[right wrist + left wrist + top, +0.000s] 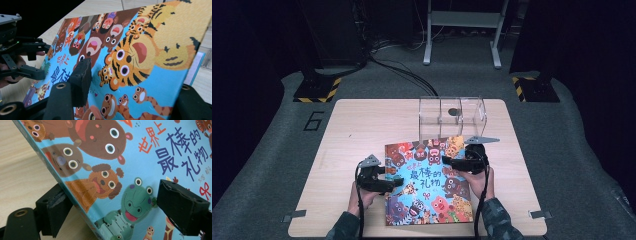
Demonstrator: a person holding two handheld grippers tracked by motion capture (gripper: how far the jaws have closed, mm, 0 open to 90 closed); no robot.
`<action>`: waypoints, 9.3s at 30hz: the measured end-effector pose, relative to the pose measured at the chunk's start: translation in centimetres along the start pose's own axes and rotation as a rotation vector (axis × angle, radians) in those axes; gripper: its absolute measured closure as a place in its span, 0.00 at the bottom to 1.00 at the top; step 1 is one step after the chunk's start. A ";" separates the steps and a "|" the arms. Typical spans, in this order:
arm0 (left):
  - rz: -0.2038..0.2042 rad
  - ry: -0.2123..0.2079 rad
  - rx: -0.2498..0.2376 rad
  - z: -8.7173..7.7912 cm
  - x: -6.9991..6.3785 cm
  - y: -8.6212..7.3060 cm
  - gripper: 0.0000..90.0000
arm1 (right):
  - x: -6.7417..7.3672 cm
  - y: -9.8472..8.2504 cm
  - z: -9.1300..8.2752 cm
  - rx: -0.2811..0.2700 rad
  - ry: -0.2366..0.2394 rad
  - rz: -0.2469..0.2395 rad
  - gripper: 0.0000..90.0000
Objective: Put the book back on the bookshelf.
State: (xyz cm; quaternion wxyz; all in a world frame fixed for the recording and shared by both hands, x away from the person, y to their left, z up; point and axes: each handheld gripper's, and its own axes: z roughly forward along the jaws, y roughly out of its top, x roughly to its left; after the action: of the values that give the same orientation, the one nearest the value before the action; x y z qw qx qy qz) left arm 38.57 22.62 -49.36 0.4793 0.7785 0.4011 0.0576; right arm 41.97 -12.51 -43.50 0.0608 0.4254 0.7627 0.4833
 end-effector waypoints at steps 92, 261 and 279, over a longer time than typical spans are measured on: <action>0.284 0.184 -0.048 -3.8 -2.7 1.9 0.30 | 1.7 2.0 -1.1 0.025 -0.059 -0.096 0.42; 0.486 -0.179 -0.099 -10.1 -2.4 11.8 0.64 | 2.4 4.5 -5.5 -0.105 -0.054 -0.292 0.38; 0.494 -0.180 0.034 -8.0 -4.7 15.0 0.63 | 2.5 4.4 -5.5 -0.101 -0.066 -0.282 0.40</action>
State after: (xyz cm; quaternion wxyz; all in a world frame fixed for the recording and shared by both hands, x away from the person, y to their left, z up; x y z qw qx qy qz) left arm 40.17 21.69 -31.80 0.4715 0.8627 0.1554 0.0966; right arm 40.23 -13.72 -36.33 0.1747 0.3259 0.7873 0.4934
